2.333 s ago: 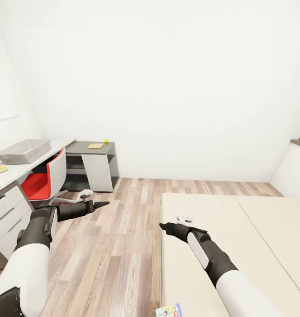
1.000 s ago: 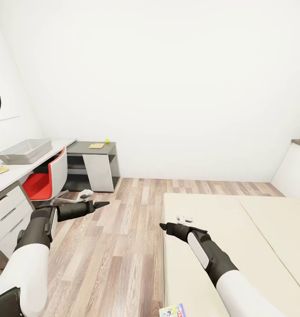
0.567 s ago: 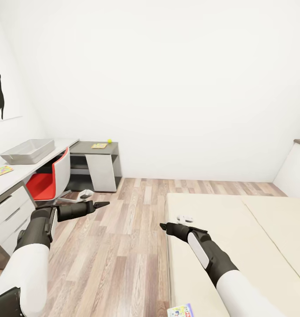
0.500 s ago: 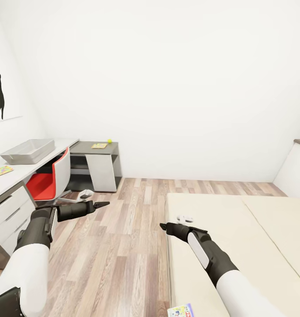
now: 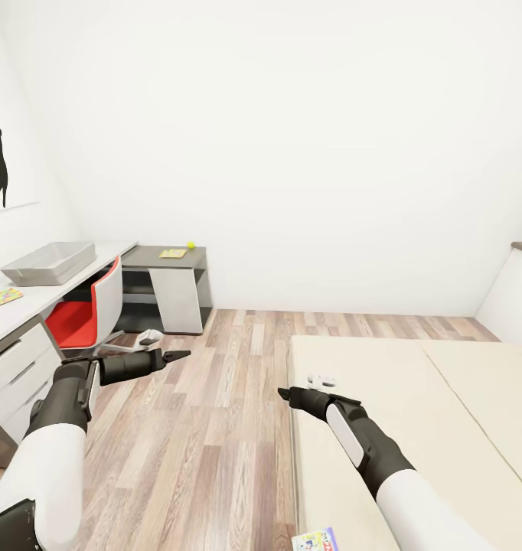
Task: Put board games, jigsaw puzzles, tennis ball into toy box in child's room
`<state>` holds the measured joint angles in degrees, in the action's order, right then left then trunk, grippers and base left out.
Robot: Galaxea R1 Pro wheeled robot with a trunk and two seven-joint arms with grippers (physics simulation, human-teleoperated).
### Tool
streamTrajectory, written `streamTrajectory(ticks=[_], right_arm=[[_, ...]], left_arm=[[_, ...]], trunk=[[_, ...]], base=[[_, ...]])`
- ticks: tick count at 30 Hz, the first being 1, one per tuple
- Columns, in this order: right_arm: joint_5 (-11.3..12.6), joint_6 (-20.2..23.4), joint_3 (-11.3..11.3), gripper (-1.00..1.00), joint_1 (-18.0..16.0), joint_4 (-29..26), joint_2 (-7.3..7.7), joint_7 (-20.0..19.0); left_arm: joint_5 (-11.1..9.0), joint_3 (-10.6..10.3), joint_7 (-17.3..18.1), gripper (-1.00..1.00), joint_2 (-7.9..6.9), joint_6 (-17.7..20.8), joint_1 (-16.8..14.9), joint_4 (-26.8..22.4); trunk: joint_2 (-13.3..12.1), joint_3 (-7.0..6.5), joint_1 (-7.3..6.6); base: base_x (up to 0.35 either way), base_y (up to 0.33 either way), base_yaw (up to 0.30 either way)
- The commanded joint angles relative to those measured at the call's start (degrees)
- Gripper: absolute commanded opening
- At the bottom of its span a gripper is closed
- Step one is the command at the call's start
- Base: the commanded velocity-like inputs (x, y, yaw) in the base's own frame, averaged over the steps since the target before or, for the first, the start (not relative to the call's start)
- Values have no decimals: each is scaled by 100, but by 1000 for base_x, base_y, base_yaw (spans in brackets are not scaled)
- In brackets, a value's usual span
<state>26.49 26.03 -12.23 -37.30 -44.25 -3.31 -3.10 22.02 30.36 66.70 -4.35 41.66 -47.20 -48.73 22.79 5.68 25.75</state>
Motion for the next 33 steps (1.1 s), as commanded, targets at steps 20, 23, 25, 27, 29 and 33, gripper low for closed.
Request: streamTrajectory(ticks=[20,23,25,27,29,33], right_arm=[[2,25,1,100,-5,-5,1,-6],[1,25,1,100,-5,-5,-1,-6],[2,25,0,100,-5,-5,-2,-6],[-1,25,0,100,-5,-5,-3,-6],[-2,25,1,100,-5,-5,-3,-6],[-3,26,0,100,-5,-5,-2,-6]], left_arm=[[57,23,62,100,4,44,-9,-5],[57,23,62,100,3,44,-9,-5],[57,23,60,100,3,44,-9,-5],[57,23,57,100,4,44,-9,-5],[57,23,57,100,4,44,-9,-5],[57,23,62,100,4,44,-9,-5]], trunk=[[13,13,4],[13,13,4],[13,13,4],[13,13,4],[13,13,4],[13,13,4]], base=[[13,19,0],[0,0,0],[0,0,0],[0,0,0],[0,0,0],[0,23,0]])
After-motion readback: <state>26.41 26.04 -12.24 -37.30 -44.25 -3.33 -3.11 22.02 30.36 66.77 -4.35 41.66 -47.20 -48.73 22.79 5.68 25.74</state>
